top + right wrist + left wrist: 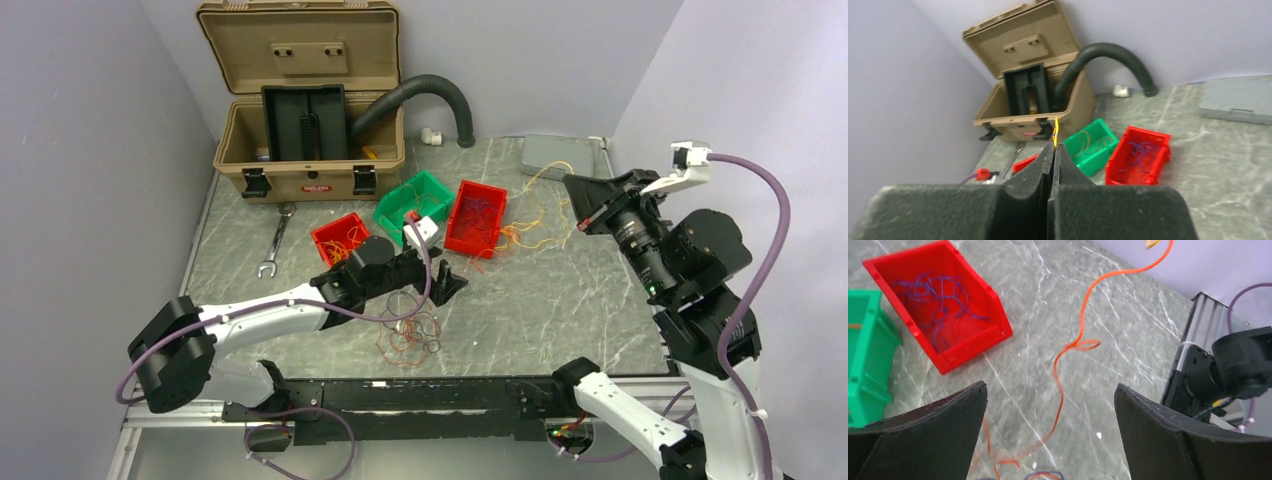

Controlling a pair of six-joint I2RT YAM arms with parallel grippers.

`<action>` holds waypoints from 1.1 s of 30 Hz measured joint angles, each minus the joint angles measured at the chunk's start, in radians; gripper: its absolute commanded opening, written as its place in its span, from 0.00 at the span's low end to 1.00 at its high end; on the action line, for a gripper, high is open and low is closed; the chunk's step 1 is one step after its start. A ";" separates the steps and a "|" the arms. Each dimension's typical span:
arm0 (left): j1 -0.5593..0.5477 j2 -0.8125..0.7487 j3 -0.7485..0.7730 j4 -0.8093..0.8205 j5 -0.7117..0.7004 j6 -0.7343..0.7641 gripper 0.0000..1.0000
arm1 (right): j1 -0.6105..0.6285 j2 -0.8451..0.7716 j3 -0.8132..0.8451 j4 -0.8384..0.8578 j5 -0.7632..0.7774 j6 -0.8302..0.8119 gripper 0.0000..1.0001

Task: Untangle the cables

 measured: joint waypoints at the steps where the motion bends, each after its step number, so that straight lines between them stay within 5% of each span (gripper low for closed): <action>1: 0.000 0.013 0.008 0.017 -0.002 0.008 0.99 | 0.000 0.010 0.000 0.012 -0.030 0.011 0.00; 3: -0.001 0.050 0.029 0.054 -0.009 0.028 0.98 | 0.000 0.027 0.000 0.033 -0.083 0.034 0.00; 4: -0.001 0.078 0.047 0.070 -0.010 0.037 0.90 | 0.000 0.037 0.000 0.045 -0.111 0.044 0.00; 6: 0.000 0.146 0.092 0.099 -0.003 0.054 0.53 | 0.000 0.052 0.000 0.065 -0.149 0.068 0.00; 7: 0.000 0.176 0.112 0.110 0.010 0.048 0.21 | 0.001 0.054 0.000 0.071 -0.159 0.076 0.00; 8: 0.002 0.214 0.139 0.119 0.037 0.049 0.01 | 0.001 0.056 0.000 0.077 -0.166 0.084 0.00; 12: 0.004 0.344 0.219 0.156 0.103 0.032 0.00 | 0.001 0.053 0.000 0.079 -0.157 0.100 0.00; 16: 0.027 0.338 0.121 0.204 0.095 -0.021 0.00 | 0.001 0.026 0.005 0.051 -0.080 0.097 0.00; 28: 0.203 -0.013 -0.221 0.169 0.043 -0.165 0.00 | 0.002 -0.136 0.020 -0.052 0.586 -0.024 0.00; 33: 0.226 -0.122 -0.246 0.071 0.022 -0.180 0.00 | 0.003 -0.171 0.003 -0.051 0.686 -0.067 0.00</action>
